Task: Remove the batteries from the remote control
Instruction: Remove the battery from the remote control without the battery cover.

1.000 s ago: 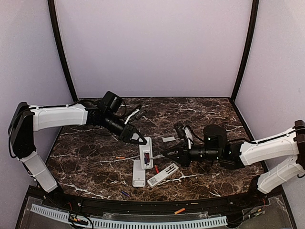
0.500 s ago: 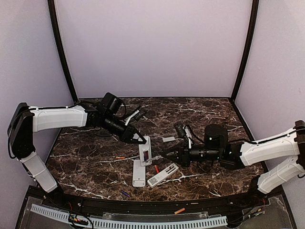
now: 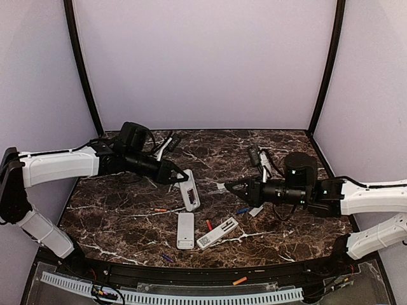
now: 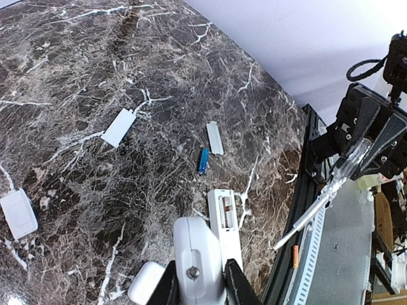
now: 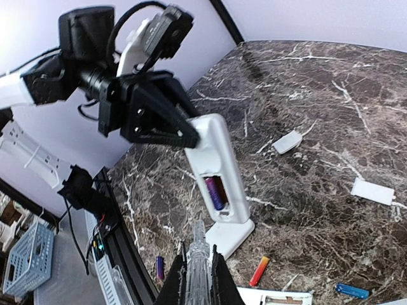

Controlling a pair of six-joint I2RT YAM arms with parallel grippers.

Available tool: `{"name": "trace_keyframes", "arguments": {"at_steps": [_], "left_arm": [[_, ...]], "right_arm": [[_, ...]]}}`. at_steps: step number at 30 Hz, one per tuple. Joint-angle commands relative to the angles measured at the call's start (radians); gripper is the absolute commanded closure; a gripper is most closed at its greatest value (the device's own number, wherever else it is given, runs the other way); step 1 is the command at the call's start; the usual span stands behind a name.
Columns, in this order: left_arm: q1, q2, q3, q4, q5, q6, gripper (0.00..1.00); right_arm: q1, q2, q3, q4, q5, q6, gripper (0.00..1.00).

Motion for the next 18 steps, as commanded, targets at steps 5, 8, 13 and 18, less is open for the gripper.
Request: {"name": "trace_keyframes", "arguments": {"at_steps": [5,8,13,18], "left_arm": [[0.006,-0.154,-0.173,0.257,-0.088,-0.288,1.00],[0.007,-0.178,-0.210,0.328,-0.049,-0.312,1.00],[0.007,-0.197,-0.198,0.294,-0.001,-0.318,1.00],[0.007,-0.262,-0.238,0.302,-0.053,-0.307,1.00]], "right_arm": [[0.045,0.052,0.194,-0.306,0.193,0.280,1.00],[0.095,0.103,0.251,-0.328,0.201,0.292,1.00],[0.120,0.145,0.302,-0.366,0.200,0.297,1.00],[0.121,0.154,0.374,-0.434,0.241,0.340,1.00]]}}
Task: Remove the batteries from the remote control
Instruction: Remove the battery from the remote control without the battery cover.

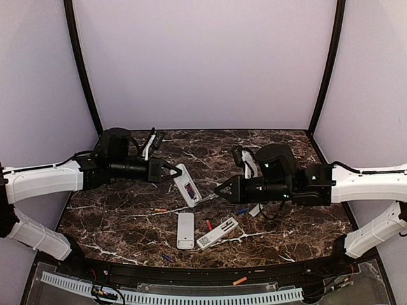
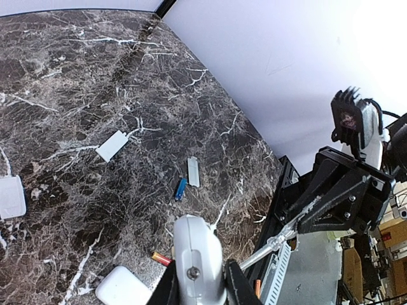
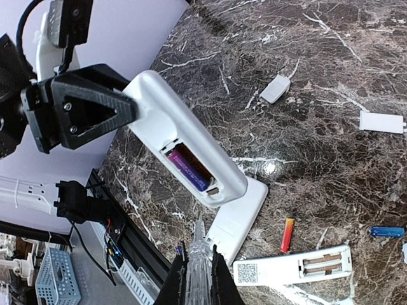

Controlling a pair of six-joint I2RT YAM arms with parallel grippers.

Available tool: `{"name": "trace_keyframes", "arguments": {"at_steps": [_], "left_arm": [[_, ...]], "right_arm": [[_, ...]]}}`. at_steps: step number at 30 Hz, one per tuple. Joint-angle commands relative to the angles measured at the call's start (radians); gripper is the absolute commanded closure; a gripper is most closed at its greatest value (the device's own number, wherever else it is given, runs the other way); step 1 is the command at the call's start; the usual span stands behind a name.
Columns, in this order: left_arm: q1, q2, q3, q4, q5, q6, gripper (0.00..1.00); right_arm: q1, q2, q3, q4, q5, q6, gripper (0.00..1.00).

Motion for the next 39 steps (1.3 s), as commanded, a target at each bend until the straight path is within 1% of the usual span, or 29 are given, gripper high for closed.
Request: {"name": "trace_keyframes", "arguments": {"at_steps": [1,5,10,18,21,25,32,39], "left_arm": [[0.006,-0.074,-0.030,0.040,0.010,0.000,1.00],[0.005,-0.076,-0.044,0.061,0.051,0.012,1.00],[0.005,-0.096,-0.077,0.109,0.058,0.040,1.00],[0.004,-0.110,-0.106,0.156,0.052,0.074,1.00],[0.004,-0.111,-0.111,0.173,0.051,0.075,1.00],[0.004,-0.112,-0.115,0.188,0.054,0.077,1.00],[0.003,-0.085,-0.120,0.234,0.103,0.056,1.00],[0.003,-0.075,-0.128,0.257,0.111,0.054,1.00]], "right_arm": [[0.003,0.012,0.089,-0.050,0.050,0.051,1.00],[-0.004,0.046,0.166,-0.145,0.102,0.142,1.00],[-0.024,0.050,0.211,-0.189,0.108,0.246,1.00],[-0.027,0.103,0.271,-0.239,0.068,0.312,1.00],[-0.029,0.112,0.274,-0.230,0.057,0.331,1.00],[-0.029,0.135,0.287,-0.255,0.071,0.362,1.00],[-0.034,0.179,0.296,-0.223,0.094,0.406,1.00],[-0.066,0.185,0.240,-0.064,-0.007,0.451,1.00]]}}
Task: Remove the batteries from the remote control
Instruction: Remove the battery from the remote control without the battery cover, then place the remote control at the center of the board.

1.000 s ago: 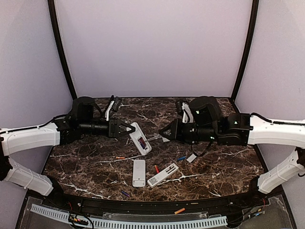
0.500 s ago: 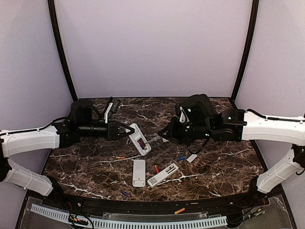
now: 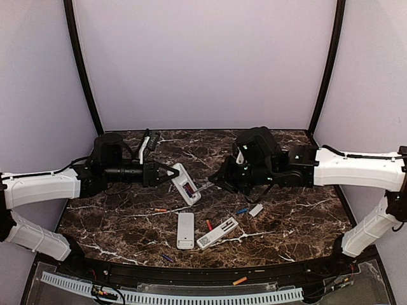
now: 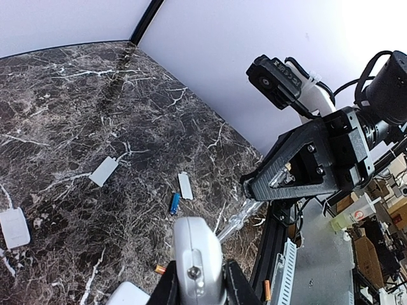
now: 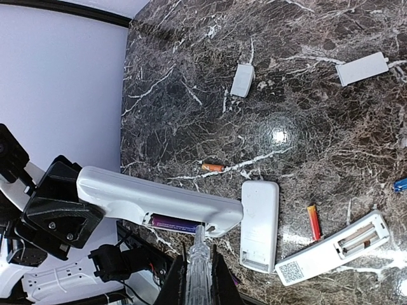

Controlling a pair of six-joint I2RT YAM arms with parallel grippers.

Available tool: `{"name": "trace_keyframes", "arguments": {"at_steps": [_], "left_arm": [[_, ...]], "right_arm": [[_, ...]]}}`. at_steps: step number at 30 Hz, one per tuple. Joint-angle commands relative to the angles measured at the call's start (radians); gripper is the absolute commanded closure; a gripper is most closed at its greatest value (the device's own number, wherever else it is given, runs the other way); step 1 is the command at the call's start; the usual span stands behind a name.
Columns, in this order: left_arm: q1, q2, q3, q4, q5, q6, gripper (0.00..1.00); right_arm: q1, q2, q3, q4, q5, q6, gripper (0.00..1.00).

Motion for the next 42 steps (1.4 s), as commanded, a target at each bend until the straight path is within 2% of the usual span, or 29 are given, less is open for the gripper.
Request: {"name": "trace_keyframes", "arguments": {"at_steps": [1,23,31,37,42], "left_arm": [[-0.009,-0.001,-0.011,0.078,0.060,-0.006,1.00],[-0.010,0.047,-0.003,0.083,0.050,0.006,1.00],[-0.010,0.074,0.006,0.076,-0.006,0.008,1.00],[-0.003,0.112,0.038,0.008,-0.075,-0.015,1.00],[0.044,0.131,0.034,-0.025,-0.083,-0.072,1.00]], "right_arm": [[-0.022,0.011,-0.022,0.155,-0.064,0.043,1.00],[-0.041,0.056,0.021,0.266,-0.263,0.009,1.00],[-0.043,0.036,0.002,0.199,-0.210,-0.009,1.00],[-0.042,-0.036,-0.031,0.129,-0.103,-0.054,1.00],[-0.049,-0.120,-0.085,0.061,-0.008,-0.094,1.00]]}}
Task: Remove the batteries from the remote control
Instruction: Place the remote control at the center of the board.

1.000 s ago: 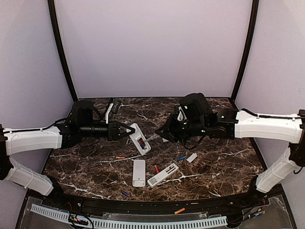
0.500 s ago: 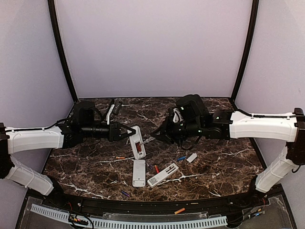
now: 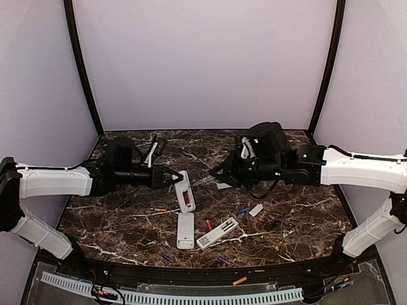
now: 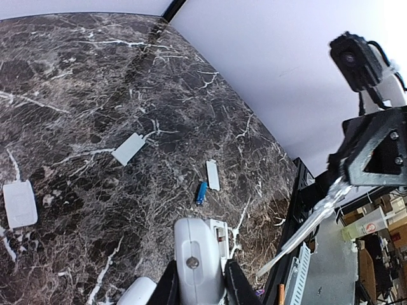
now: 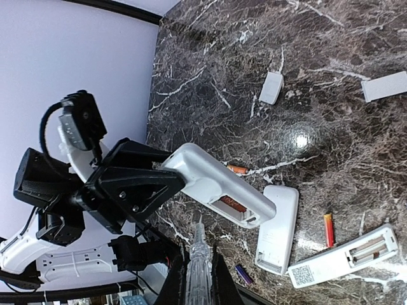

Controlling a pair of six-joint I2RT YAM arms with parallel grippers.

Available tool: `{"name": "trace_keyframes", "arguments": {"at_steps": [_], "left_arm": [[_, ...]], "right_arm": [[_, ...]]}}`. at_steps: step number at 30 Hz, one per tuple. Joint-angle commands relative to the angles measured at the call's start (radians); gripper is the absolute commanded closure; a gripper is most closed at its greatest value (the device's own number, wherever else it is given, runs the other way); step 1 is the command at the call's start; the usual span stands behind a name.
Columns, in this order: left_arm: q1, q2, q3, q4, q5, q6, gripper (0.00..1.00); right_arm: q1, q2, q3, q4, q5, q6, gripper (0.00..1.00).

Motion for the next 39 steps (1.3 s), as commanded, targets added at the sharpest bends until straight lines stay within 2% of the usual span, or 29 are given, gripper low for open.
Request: {"name": "trace_keyframes", "arguments": {"at_steps": [1,9,14,19,27,39], "left_arm": [[0.044,-0.001,0.013,-0.045,-0.023,-0.060,1.00],[0.201,-0.047,-0.082,-0.086,0.015,-0.183,1.00],[0.302,-0.066,-0.140,-0.117,0.057,-0.214,1.00],[0.379,-0.066,-0.134,-0.104,0.067,-0.233,1.00],[0.435,0.032,-0.083,-0.010,0.075,-0.268,1.00],[0.438,0.188,-0.023,0.087,0.019,-0.245,0.98]], "right_arm": [[-0.011,-0.088,-0.052,-0.052,0.101,-0.052,1.00],[-0.078,-0.131,-0.180,-0.060,0.085,-0.066,1.00],[-0.107,-0.084,-0.228,0.008,0.020,-0.091,1.00],[-0.126,-0.018,-0.232,0.046,-0.012,-0.116,1.00],[-0.157,0.073,-0.268,0.154,-0.056,-0.114,1.00],[-0.174,0.168,-0.290,0.251,-0.066,-0.156,0.99]]}}
